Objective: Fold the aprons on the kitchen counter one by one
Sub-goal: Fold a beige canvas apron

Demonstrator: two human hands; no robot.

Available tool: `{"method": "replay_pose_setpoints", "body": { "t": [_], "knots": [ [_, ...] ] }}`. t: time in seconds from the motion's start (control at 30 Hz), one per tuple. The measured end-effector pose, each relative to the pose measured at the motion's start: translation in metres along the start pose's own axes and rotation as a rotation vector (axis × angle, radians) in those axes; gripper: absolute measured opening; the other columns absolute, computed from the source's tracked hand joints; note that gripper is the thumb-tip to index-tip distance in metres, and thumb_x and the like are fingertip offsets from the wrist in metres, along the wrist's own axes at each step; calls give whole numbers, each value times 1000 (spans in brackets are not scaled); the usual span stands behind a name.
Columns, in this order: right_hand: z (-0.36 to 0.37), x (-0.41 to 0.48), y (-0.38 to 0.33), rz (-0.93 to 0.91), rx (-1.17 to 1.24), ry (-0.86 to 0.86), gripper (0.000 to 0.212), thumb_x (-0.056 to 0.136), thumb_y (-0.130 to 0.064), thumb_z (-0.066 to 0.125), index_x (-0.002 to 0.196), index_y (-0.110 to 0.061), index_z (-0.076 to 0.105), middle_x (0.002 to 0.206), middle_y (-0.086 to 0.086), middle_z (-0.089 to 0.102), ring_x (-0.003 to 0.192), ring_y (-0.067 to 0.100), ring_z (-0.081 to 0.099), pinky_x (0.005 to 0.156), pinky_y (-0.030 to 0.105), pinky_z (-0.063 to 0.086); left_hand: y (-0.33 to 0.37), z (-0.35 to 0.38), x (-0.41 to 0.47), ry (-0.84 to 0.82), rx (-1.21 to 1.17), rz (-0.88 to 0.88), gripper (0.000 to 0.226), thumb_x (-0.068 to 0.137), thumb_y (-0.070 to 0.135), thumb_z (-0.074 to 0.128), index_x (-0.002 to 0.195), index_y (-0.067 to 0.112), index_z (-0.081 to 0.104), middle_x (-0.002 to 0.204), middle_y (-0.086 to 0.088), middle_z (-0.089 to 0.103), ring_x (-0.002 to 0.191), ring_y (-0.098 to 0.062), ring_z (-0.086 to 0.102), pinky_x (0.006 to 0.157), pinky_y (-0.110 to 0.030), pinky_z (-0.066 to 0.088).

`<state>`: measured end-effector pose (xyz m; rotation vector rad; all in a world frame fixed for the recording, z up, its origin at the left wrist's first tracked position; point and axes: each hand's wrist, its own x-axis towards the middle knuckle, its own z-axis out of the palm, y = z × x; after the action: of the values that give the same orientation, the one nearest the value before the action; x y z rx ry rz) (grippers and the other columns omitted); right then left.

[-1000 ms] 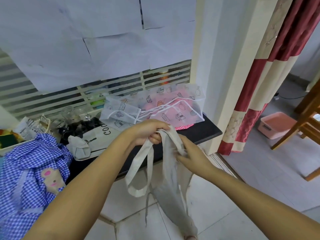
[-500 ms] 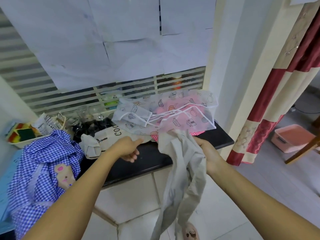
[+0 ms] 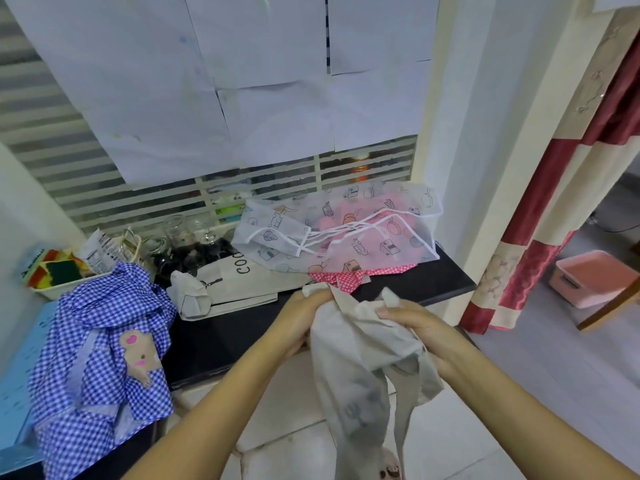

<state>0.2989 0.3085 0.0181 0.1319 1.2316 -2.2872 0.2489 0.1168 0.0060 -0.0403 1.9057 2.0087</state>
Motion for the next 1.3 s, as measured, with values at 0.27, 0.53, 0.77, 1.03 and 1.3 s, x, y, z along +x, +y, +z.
{"method": "replay_pose_setpoints", "body": {
  "t": [0.27, 0.53, 0.77, 1.03, 1.3],
  "knots": [
    [-56, 2, 16, -112, -942, 591, 7, 82, -4, 54, 85, -4, 60, 79, 6, 61, 69, 15, 53, 60, 27, 39, 17, -5, -8, -27, 277, -102, 22, 90, 18, 58, 97, -1, 69, 86, -14, 68, 80, -24, 62, 75, -33, 43],
    [-69, 6, 34, 66, -366, 473, 11, 93, -7, 57, 85, -2, 63, 71, 9, 63, 63, 14, 63, 65, 24, 57, 32, -21, -24, 86, 372, 146, 27, 96, 32, 56, 79, 18, 71, 78, -1, 73, 73, -9, 67, 73, -24, 49],
    [-53, 5, 12, -152, 15, 313, 25, 99, -19, 44, 108, -11, 66, 99, 7, 70, 83, 17, 67, 73, 29, 58, 13, -70, -42, 286, 736, 645, 51, 91, 52, 43, 58, 14, 38, 52, 6, 36, 49, -7, 34, 48, -23, 27],
    [-14, -1, -14, -728, -1167, 561, 36, 100, -22, 46, 67, -12, 36, 60, -1, 35, 56, 8, 32, 52, 19, 28, 7, -95, -40, 265, 619, 278, 44, 97, 30, 52, 71, -4, 60, 63, -2, 60, 59, -12, 53, 59, -28, 38],
    [1, 24, -67, -1044, -1274, 727, 20, 102, -16, 42, 89, -4, 51, 61, 6, 47, 57, 31, 43, 54, 31, 22, 61, -90, -14, 397, 651, 692, 52, 98, 35, 50, 59, 1, 46, 50, -10, 42, 49, -7, 37, 47, -26, 30]
  ]
}}
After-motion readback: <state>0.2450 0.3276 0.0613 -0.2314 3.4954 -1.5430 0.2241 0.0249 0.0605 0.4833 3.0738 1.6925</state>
